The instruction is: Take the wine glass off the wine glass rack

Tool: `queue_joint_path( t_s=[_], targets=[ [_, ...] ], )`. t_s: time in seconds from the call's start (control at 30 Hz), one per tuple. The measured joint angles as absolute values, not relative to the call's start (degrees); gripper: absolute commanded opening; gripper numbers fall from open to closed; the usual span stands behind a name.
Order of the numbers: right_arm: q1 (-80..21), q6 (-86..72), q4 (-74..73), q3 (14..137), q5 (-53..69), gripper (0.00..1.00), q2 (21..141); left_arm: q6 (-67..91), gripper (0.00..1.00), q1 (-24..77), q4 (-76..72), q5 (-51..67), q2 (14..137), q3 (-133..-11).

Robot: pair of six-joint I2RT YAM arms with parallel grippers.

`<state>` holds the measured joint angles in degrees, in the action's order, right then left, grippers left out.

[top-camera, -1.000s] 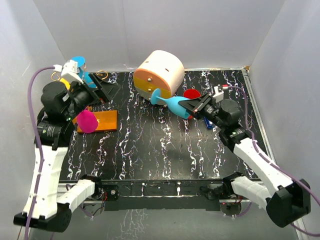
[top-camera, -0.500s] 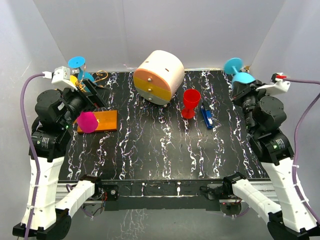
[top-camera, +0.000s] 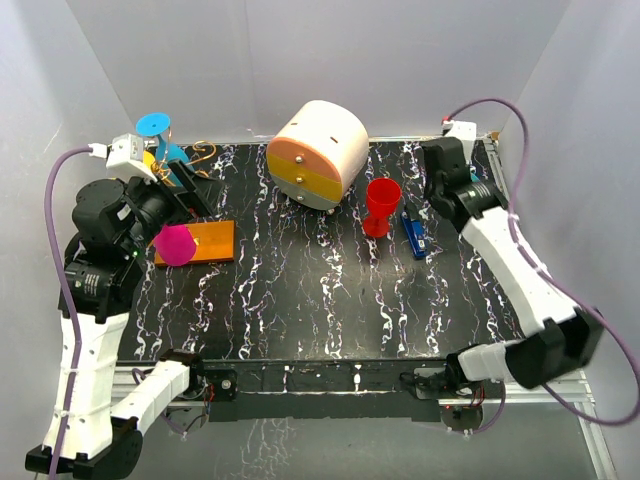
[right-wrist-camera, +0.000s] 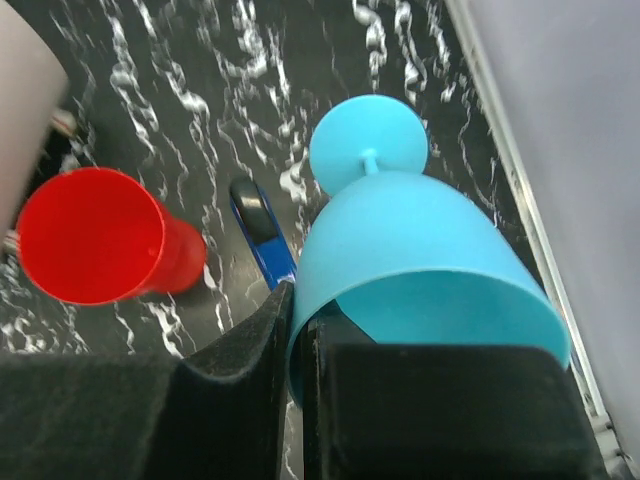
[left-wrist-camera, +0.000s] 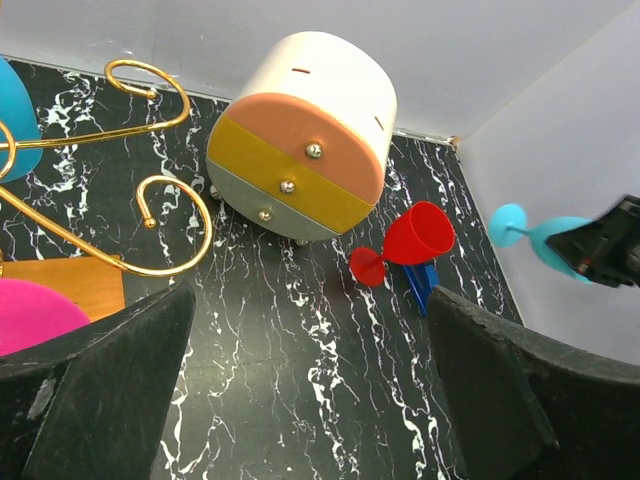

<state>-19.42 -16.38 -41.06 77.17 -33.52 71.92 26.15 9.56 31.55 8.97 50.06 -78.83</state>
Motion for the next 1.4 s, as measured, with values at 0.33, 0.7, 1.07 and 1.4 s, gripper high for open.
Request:
queue_joint_path(
  t_s=[0.33,0.7,1.07,1.4],
  targets=[
    [-10.98,-19.90,-55.40,90.87,-19.44,0.00,90.56,26.37,0.99,9.56,32.29,9.61,47.83,-77.97],
    [-4.67,-25.47,-59.51,95.48,-13.91,0.00,100.27,27.11,0.99,9.56,32.99,11.05,46.98,-77.45],
    [-1.13,-28.82,-59.92,98.24,-11.07,0.00,106.63,27.77,0.99,9.56,33.26,11.18,46.59,-77.28],
    [-0.32,-29.30,-60.07,99.55,-7.03,0.22,107.87,28.14,0.99,9.56,33.50,11.18,46.35,-77.01]
  ],
)
